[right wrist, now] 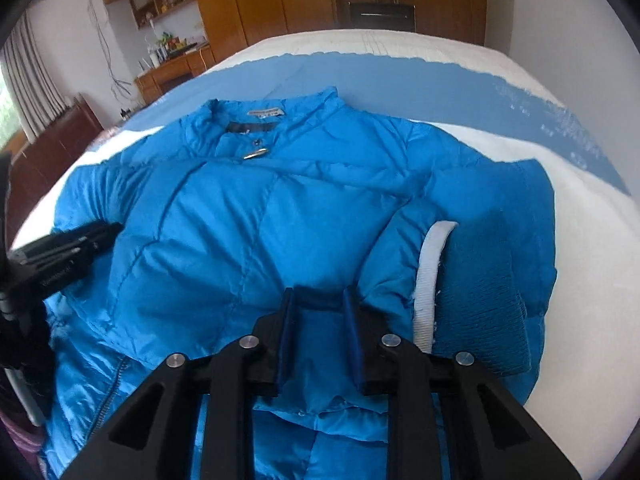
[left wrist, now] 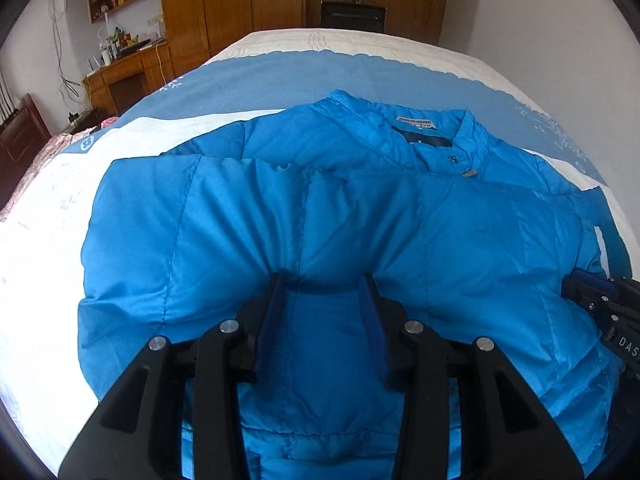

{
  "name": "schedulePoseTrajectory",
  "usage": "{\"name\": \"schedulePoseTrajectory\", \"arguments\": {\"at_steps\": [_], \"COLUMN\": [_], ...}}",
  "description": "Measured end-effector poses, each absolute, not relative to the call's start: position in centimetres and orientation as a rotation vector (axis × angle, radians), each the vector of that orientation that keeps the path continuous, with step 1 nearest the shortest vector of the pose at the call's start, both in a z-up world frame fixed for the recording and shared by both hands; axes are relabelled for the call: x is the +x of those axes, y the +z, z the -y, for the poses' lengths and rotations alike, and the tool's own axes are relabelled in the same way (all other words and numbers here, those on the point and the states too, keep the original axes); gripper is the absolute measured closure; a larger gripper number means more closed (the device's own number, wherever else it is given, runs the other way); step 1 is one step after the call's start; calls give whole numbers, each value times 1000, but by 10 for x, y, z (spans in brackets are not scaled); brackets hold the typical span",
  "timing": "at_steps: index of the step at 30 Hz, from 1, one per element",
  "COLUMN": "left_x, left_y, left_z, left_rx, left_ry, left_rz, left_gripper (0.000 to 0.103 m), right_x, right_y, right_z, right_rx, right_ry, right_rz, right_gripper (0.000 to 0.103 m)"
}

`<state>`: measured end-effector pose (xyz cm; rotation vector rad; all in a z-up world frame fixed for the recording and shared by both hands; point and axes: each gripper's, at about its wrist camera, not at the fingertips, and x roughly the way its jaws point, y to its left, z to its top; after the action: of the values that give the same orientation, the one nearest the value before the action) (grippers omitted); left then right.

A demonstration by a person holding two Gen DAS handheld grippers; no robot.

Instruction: Fold large clothes

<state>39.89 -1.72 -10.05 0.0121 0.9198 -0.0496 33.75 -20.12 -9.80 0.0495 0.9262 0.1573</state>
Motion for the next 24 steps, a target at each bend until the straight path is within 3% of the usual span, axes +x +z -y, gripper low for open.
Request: {"name": "schedulePoseTrajectory", "arguments": {"at_steps": [7,17,24], "left_x": [362,373,355], "left_y": [-67,-109,-90], "left_z": [28,35,24], "left_rx": [13,34,-14], "left_ry": [-106,-155,-124], "left_rz": [-840,-943,-944], "left_gripper": [64,62,64], "right_x": [318,331,307], "right_y": [-63,-103,-83], "right_z": [209,201,210], "right_rx": [98,115,142], "right_ry": [230,271,319], "right_rz": [-838,-948,-889], "right_gripper": [77,81,78]}}
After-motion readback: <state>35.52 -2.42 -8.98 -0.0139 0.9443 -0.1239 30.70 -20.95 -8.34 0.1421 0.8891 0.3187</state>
